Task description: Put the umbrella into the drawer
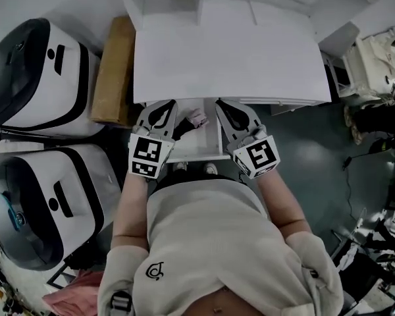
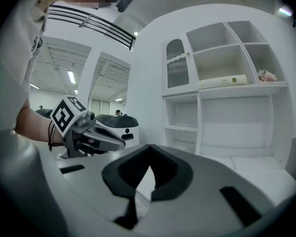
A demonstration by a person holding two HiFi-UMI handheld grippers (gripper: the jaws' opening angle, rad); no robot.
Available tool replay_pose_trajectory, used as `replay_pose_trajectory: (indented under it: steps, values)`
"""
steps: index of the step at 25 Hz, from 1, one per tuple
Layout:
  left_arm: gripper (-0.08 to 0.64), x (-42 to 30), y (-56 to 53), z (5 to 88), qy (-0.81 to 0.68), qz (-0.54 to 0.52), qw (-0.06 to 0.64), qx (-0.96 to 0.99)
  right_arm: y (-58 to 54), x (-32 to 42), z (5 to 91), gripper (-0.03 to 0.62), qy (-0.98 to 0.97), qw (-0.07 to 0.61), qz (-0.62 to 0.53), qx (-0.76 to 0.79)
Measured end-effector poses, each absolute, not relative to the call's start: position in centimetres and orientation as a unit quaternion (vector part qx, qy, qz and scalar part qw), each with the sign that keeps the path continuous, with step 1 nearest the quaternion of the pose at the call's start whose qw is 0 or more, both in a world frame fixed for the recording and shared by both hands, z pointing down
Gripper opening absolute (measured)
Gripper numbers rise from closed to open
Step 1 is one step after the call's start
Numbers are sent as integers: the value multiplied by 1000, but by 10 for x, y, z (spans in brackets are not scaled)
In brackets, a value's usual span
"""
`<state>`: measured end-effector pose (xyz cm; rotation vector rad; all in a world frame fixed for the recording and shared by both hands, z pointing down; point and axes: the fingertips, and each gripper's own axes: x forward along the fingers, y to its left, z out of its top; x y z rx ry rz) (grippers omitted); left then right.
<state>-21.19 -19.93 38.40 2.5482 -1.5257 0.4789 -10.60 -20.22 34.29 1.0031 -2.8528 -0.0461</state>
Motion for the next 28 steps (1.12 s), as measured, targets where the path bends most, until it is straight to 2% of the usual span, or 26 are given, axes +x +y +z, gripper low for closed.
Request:
replay_pose_trajectory:
  steps: [11,28]
  values:
    - [12,-250,-186,313,-544,48,26,837,-203,-121,313,8,-942,34,-32,331]
    - [12,-256,-199,298,-534,33,16,845,-214,-126,300,6,-938,21,-38,344]
